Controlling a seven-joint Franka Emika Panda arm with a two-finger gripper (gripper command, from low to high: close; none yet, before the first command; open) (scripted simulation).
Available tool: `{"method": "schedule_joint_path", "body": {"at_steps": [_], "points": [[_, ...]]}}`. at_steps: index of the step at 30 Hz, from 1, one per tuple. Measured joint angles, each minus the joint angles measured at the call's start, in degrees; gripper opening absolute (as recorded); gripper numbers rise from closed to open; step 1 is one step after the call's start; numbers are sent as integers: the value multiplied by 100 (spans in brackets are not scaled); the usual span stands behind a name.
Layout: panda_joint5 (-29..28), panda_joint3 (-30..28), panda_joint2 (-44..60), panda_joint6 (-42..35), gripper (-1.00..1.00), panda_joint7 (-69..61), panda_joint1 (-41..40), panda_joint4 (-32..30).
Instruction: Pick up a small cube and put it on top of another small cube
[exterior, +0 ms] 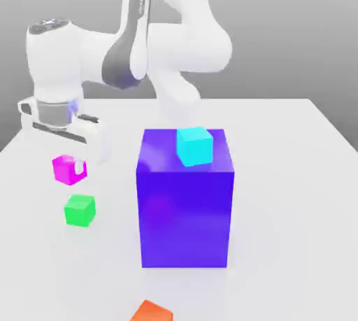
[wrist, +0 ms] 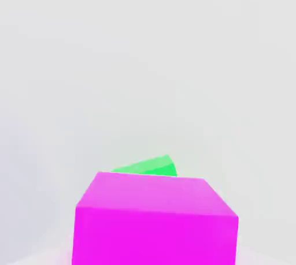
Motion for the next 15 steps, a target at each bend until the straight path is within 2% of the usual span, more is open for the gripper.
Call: {"method": "schedule_joint_path", "body": {"at_steps": [8,13,14,15], "points": [[837,-334,811,788,-100,-554,550,14],[1863,-351,1507,1427,-100,-1255,857,-12],[2151,-248,1652,1551,100,-1453,846,-17],[2150,-246,1652,1550,100,-1452,899,-17]]}}
